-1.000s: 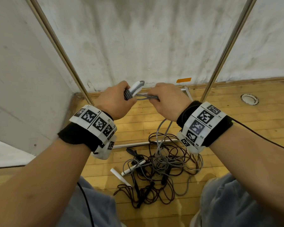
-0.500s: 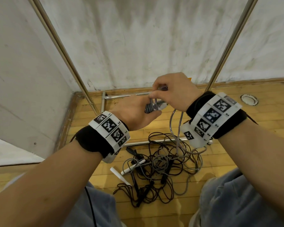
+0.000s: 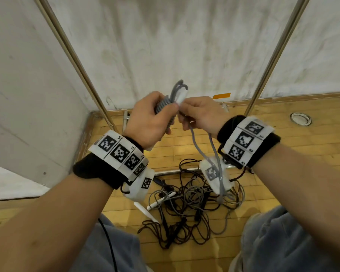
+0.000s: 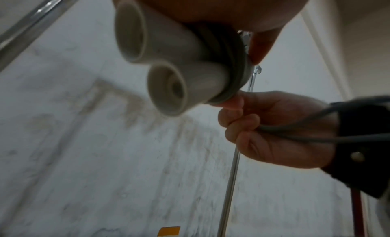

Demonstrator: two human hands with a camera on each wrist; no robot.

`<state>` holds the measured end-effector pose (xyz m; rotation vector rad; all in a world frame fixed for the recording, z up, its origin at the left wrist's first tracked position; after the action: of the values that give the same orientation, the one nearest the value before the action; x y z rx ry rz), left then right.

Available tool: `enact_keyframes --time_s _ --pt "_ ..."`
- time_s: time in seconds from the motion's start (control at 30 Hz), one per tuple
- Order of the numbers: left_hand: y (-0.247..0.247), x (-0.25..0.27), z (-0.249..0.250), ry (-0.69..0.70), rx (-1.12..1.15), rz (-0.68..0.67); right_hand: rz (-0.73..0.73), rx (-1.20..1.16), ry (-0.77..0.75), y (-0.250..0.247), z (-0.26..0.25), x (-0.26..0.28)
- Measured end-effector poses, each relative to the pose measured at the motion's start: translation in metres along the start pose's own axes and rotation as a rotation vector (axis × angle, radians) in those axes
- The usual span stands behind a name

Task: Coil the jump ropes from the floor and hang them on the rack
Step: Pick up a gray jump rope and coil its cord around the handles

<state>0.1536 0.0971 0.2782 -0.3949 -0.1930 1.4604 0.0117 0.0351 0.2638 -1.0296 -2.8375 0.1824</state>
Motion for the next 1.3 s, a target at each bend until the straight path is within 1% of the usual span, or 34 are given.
enact_keyframes --time_s 0.07,0.13,0.17,0.2,0.23,0.27,0.3,0.37,0.43,0.5,0.53,0.57,0.6,0.63,0.7,0.73,0.77,0.8,0.87,0.93,1.0,1.07,1.1,1.13,1.2,1.27,1.3 --pt "-0.002 -0.002 0.0 -0.04 0.016 0.051 0.046 0.341 -0.012 0.009 -0.003 -0.001" --pt "-0.003 -0.004 0.0 -0.025 -0.014 0.059 0.08 0.686 0.022 0.016 -0.001 0.001" --pt "-0.003 -0.004 0.002 -0.002 -0.022 0.056 0.094 0.805 0.059 0.019 0.0 0.002" --pt "-0.003 -0.005 0.003 0.017 -0.016 0.057 0.096 0.865 0.083 0.022 0.001 0.003" --pt "-0.004 -0.006 0.003 0.023 -0.002 0.068 0.082 0.865 0.101 0.025 0.002 0.003" --pt "-0.006 -0.008 0.003 0.02 0.019 0.094 0.059 0.789 0.105 0.027 0.003 0.004" --pt "-0.008 -0.01 0.002 0.01 0.039 0.141 0.025 0.651 0.106 0.028 0.002 0.004" --pt "-0.016 -0.014 -0.001 -0.024 0.069 0.285 -0.057 0.379 0.1 0.029 -0.002 0.005" --pt "-0.028 -0.017 -0.005 -0.059 0.122 0.435 -0.134 0.19 0.09 0.029 -0.006 0.008" --pt "-0.039 -0.02 -0.011 -0.099 0.186 0.525 -0.162 0.014 0.085 0.028 -0.009 0.01" --pt "-0.042 -0.02 -0.013 -0.124 0.183 0.544 -0.151 -0.029 0.083 0.027 -0.01 0.01" --pt "-0.044 -0.02 -0.016 -0.144 0.157 0.553 -0.123 -0.01 0.081 0.026 -0.009 0.009" --pt "-0.044 -0.02 -0.018 -0.157 0.12 0.557 -0.075 0.093 0.087 0.024 -0.008 0.008" --pt "-0.043 -0.02 -0.019 -0.166 0.076 0.553 -0.025 0.257 0.105 0.022 -0.008 0.007" --pt "-0.039 -0.02 -0.021 -0.198 0.007 0.495 0.047 0.595 0.224 0.017 -0.002 0.007" --pt "-0.036 -0.02 -0.022 -0.223 0.004 0.442 0.079 0.702 0.298 0.015 0.002 0.007" --pt "-0.032 -0.02 -0.022 -0.254 0.028 0.379 0.107 0.759 0.337 0.015 0.005 0.008" --pt "-0.027 -0.019 -0.021 -0.289 0.071 0.308 0.122 0.773 0.326 0.017 0.008 0.008" --pt "-0.017 -0.017 -0.015 -0.324 0.183 0.138 0.109 0.73 0.237 0.024 0.009 0.006" --pt "-0.007 -0.015 -0.005 -0.276 0.297 -0.033 0.104 0.602 0.137 0.029 0.011 0.002" --pt "-0.002 -0.014 0.004 -0.214 0.372 -0.137 0.125 0.437 0.076 0.029 0.008 0.002" --pt "-0.006 -0.013 0.008 -0.188 0.415 -0.129 0.113 0.255 0.081 0.024 0.01 0.002" --pt "-0.01 -0.012 0.007 -0.187 0.398 -0.09 0.123 0.206 0.057 0.021 0.009 0.002" --pt "-0.017 -0.013 0.004 -0.191 0.334 -0.036 0.152 0.198 0.024 0.019 0.007 0.002" --pt "-0.03 -0.014 -0.006 -0.203 0.07 0.057 0.204 0.273 -0.019 0.015 0.007 0.001" --pt "-0.04 -0.015 -0.018 -0.181 -0.27 0.104 0.176 0.434 -0.002 0.012 0.007 0.002" --pt "-0.043 -0.015 -0.023 -0.181 -0.428 0.106 0.141 0.527 0.039 0.011 0.006 0.003"
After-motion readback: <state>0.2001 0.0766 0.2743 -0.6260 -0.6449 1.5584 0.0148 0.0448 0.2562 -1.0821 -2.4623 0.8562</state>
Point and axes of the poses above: each hand's wrist, its own x-axis away from the middle knuckle, its own y-axis out of the palm, z = x × y, the point moved 1 cm from there along -x, towards the middle knuckle, and after that the axes turned 15 degrees about -z, right-handed, at the moved point
